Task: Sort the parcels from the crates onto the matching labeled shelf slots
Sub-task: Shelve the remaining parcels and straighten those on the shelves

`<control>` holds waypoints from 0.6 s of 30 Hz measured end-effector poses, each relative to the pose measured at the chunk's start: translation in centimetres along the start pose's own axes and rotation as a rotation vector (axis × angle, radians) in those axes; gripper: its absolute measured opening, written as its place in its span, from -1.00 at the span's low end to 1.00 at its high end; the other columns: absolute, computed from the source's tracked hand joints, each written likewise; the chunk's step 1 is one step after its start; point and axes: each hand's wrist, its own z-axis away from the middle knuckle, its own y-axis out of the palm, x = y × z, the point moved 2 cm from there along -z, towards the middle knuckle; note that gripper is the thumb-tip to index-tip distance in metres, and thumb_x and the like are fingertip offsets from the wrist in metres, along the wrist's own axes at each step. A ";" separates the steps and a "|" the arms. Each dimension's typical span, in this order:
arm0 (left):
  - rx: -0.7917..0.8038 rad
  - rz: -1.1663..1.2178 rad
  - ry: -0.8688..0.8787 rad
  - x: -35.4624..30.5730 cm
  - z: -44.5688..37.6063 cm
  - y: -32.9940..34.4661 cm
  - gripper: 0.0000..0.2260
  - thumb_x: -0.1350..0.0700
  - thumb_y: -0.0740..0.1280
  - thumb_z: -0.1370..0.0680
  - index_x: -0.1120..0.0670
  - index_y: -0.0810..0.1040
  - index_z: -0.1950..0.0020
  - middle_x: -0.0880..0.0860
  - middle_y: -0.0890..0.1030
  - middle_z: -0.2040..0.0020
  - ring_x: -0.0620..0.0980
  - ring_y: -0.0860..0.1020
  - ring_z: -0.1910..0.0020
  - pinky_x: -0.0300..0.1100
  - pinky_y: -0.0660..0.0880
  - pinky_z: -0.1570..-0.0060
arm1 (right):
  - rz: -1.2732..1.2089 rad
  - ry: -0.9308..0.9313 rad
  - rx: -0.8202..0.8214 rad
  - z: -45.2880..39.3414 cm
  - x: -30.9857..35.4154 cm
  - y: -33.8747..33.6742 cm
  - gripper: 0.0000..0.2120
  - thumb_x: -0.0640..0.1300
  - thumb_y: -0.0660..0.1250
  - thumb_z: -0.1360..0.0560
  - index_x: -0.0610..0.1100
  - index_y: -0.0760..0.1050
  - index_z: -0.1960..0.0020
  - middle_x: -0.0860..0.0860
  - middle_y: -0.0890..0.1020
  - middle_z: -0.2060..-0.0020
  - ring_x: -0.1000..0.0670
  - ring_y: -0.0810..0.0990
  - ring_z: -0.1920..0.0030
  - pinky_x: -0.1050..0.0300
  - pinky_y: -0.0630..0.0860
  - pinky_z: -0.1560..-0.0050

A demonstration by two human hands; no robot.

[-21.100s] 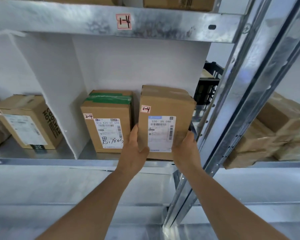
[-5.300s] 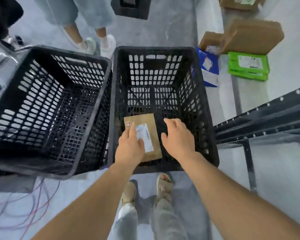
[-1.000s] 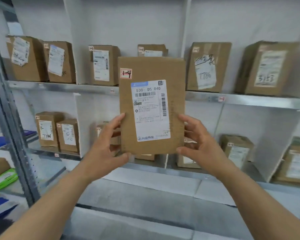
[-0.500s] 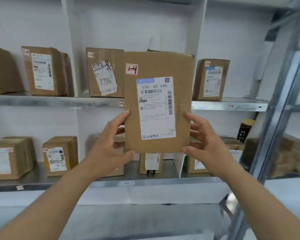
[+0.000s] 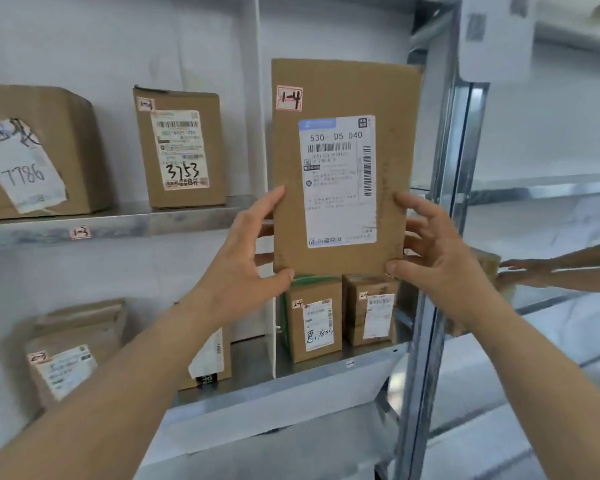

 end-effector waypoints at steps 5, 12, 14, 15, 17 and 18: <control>0.025 0.018 0.058 1.6 -5.9 3.8 -0.11 0.22 0.46 -0.41 -0.47 0.00 -0.36 -0.11 0.24 -0.41 -0.10 0.30 -0.38 0.08 0.45 -0.26 | 0.086 -0.027 -0.081 -3.4 -2.9 -4.3 -0.24 -0.46 0.37 -0.41 0.30 0.26 -0.26 0.08 0.52 -0.16 0.12 0.58 -0.14 0.25 0.56 -0.05; 0.010 0.062 0.091 3.6 -14.5 7.8 -0.12 0.25 0.44 -0.43 -0.50 -0.01 -0.31 -0.20 0.22 -0.31 -0.23 0.28 -0.34 0.04 0.42 -0.30 | 0.135 -0.044 -0.121 -10.3 -6.1 -9.7 -0.24 -0.49 0.35 -0.40 0.32 0.28 -0.21 0.05 0.55 -0.15 0.07 0.58 -0.14 0.13 0.57 -0.08; -0.004 0.082 0.107 3.8 -16.6 8.9 -0.15 0.28 0.43 -0.44 -0.42 0.01 -0.34 -0.20 0.20 -0.29 -0.39 0.27 -0.26 -0.17 0.44 -0.25 | 0.139 -0.052 -0.142 -12.0 -6.9 -10.9 -0.24 -0.52 0.33 -0.40 0.29 0.27 -0.20 0.01 0.55 -0.13 0.04 0.59 -0.11 0.17 0.58 -0.04; -0.009 0.095 0.100 4.0 -17.5 9.5 -0.17 0.30 0.42 -0.45 -0.39 0.01 -0.35 -0.19 0.19 -0.29 -0.45 0.26 -0.23 -0.25 0.44 -0.22 | 0.145 -0.052 -0.148 -12.8 -7.4 -11.5 -0.24 -0.52 0.33 -0.40 0.29 0.26 -0.20 0.00 0.55 -0.13 0.04 0.59 -0.11 0.19 0.58 -0.02; -0.008 0.116 0.072 4.5 -19.1 10.8 -0.16 0.30 0.40 -0.45 -0.46 0.00 -0.31 -0.16 0.19 -0.34 -0.39 0.28 -0.26 -0.18 0.43 -0.27 | 0.154 -0.036 -0.149 -14.2 -8.5 -12.4 -0.24 -0.52 0.32 -0.41 0.29 0.24 -0.20 -0.02 0.55 -0.14 0.04 0.60 -0.09 0.17 0.59 0.01; -0.006 0.123 0.054 4.8 -19.8 11.4 -0.14 0.29 0.40 -0.45 -0.52 0.00 -0.27 -0.13 0.20 -0.39 -0.29 0.29 -0.32 -0.06 0.42 -0.31 | 0.156 -0.026 -0.147 -14.9 -9.1 -12.9 -0.24 -0.52 0.32 -0.41 0.29 0.24 -0.21 -0.01 0.56 -0.13 0.04 0.60 -0.07 0.15 0.59 0.02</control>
